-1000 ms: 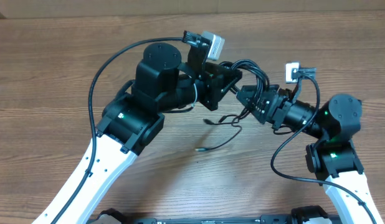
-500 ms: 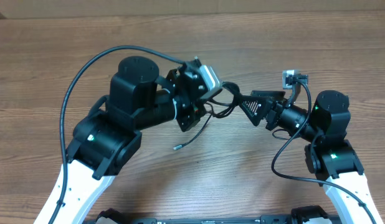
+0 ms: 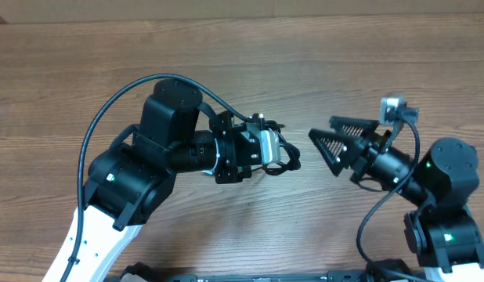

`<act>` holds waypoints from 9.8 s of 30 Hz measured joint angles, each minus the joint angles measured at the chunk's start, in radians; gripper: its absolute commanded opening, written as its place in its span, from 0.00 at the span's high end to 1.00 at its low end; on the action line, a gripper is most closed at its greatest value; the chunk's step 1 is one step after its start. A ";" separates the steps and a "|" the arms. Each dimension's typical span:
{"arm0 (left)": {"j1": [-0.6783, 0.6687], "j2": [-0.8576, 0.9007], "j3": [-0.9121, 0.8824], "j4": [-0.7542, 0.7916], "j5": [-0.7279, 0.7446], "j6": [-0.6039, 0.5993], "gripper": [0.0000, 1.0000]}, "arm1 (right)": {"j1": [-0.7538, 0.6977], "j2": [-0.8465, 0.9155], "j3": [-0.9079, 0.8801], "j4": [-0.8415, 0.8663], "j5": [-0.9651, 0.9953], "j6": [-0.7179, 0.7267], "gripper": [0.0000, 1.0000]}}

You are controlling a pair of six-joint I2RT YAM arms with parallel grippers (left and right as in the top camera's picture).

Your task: Untangle cables

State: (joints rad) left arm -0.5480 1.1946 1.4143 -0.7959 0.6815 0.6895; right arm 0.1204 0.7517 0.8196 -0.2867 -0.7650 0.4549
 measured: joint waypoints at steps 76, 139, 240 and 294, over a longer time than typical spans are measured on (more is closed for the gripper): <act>-0.028 0.064 0.000 0.221 -0.084 -0.814 0.96 | 0.000 -0.012 0.000 0.057 -0.451 -0.299 0.82; -0.029 0.064 0.000 0.138 -0.075 -0.626 0.96 | 0.000 -0.010 0.045 -0.125 -0.182 -0.294 0.59; -0.027 0.074 -0.002 0.120 -0.168 -1.122 0.96 | 0.000 0.040 0.048 0.050 -0.249 -0.161 0.15; 0.125 0.076 -0.002 -0.001 0.287 -0.667 0.45 | -0.001 0.154 0.048 0.280 -0.241 0.175 0.96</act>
State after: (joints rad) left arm -0.4229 1.2701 1.4124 -0.7967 0.9688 0.0223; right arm 0.1196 0.9062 0.8680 -0.0063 -1.0058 0.6300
